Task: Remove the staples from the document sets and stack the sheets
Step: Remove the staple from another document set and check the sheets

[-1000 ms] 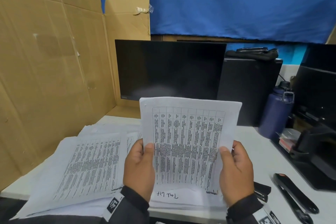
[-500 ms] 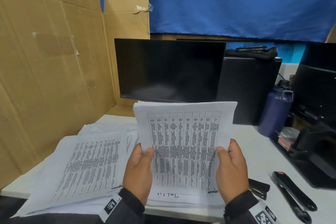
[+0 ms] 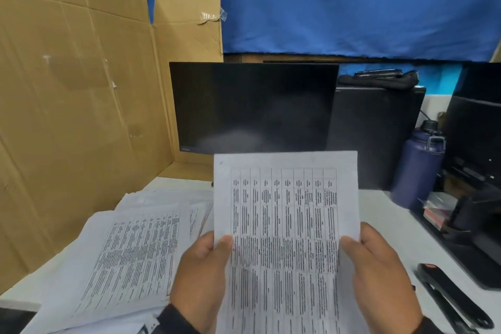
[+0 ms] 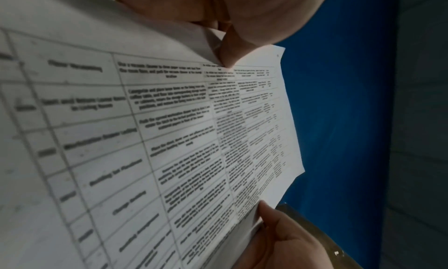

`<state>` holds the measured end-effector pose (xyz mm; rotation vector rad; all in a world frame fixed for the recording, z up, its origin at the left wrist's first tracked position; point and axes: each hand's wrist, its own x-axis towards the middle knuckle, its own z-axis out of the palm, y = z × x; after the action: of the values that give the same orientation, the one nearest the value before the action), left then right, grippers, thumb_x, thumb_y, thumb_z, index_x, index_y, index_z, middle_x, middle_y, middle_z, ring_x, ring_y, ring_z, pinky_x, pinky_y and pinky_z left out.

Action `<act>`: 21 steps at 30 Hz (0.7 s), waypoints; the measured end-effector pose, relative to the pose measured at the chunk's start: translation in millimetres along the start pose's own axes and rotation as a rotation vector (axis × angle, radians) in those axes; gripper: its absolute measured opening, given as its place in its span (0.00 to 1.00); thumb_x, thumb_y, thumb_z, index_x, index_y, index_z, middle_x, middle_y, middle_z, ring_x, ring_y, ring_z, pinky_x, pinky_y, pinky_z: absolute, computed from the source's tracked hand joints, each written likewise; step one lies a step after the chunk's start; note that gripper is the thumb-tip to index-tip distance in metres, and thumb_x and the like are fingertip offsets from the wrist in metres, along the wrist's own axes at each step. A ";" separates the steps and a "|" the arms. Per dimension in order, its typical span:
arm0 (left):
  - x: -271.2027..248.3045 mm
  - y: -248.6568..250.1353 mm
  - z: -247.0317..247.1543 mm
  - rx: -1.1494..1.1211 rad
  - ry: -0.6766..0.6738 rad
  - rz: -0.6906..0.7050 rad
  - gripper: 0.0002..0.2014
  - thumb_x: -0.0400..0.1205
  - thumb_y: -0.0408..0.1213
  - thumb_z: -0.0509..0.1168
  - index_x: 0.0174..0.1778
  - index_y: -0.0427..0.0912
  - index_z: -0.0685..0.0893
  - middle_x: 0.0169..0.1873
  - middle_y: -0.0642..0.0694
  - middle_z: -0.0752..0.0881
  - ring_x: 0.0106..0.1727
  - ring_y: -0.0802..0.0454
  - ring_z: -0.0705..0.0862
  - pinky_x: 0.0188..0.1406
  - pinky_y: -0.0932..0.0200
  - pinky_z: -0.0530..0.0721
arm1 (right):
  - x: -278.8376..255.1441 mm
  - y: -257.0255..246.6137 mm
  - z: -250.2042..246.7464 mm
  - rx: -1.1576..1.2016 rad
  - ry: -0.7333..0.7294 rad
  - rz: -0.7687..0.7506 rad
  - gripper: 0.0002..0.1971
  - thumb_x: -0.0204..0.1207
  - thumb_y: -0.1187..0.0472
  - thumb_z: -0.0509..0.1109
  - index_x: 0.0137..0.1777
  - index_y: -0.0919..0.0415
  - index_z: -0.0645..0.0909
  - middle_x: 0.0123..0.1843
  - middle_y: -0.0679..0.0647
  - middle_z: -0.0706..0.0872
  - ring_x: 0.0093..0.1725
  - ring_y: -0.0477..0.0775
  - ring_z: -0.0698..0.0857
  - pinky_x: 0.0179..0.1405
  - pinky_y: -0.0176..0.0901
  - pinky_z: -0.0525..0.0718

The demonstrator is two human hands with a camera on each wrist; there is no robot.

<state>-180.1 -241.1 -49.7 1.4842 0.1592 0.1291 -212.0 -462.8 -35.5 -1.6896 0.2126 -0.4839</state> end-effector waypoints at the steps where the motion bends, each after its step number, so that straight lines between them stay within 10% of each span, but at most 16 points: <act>1: -1.1 -6.7 -0.8 0.001 0.002 -0.040 0.15 0.88 0.36 0.67 0.43 0.58 0.95 0.47 0.52 0.96 0.59 0.47 0.91 0.61 0.50 0.84 | -2.7 3.6 -2.4 -0.006 -0.013 0.039 0.12 0.83 0.68 0.64 0.45 0.57 0.88 0.39 0.42 0.92 0.46 0.45 0.87 0.41 0.43 0.76; 5: -6.2 -27.4 -5.5 0.073 -0.007 -0.130 0.16 0.86 0.35 0.70 0.40 0.61 0.96 0.44 0.53 0.96 0.56 0.49 0.93 0.69 0.45 0.84 | -12.2 19.9 -8.0 0.027 -0.046 0.217 0.13 0.83 0.72 0.65 0.44 0.59 0.87 0.42 0.49 0.91 0.45 0.44 0.83 0.37 0.37 0.71; 14: 9.0 -37.4 -12.3 0.037 -0.118 -0.289 0.08 0.85 0.29 0.68 0.54 0.38 0.93 0.42 0.39 0.96 0.43 0.38 0.92 0.43 0.48 0.87 | -14.3 48.5 -12.8 -0.045 -0.056 0.258 0.15 0.82 0.72 0.65 0.40 0.55 0.87 0.43 0.52 0.90 0.49 0.49 0.84 0.38 0.40 0.70; 21: 8.9 -24.8 -20.4 -0.202 -0.131 -0.311 0.11 0.90 0.31 0.64 0.61 0.34 0.89 0.55 0.34 0.94 0.61 0.34 0.92 0.73 0.32 0.82 | -19.1 69.8 -0.4 -0.105 -0.117 0.282 0.25 0.79 0.74 0.65 0.35 0.42 0.91 0.34 0.45 0.92 0.47 0.56 0.88 0.45 0.48 0.77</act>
<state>-175.4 -221.6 -76.2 1.2461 0.2614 -0.1976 -220.1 -468.1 -107.3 -1.7503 0.3899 -0.1650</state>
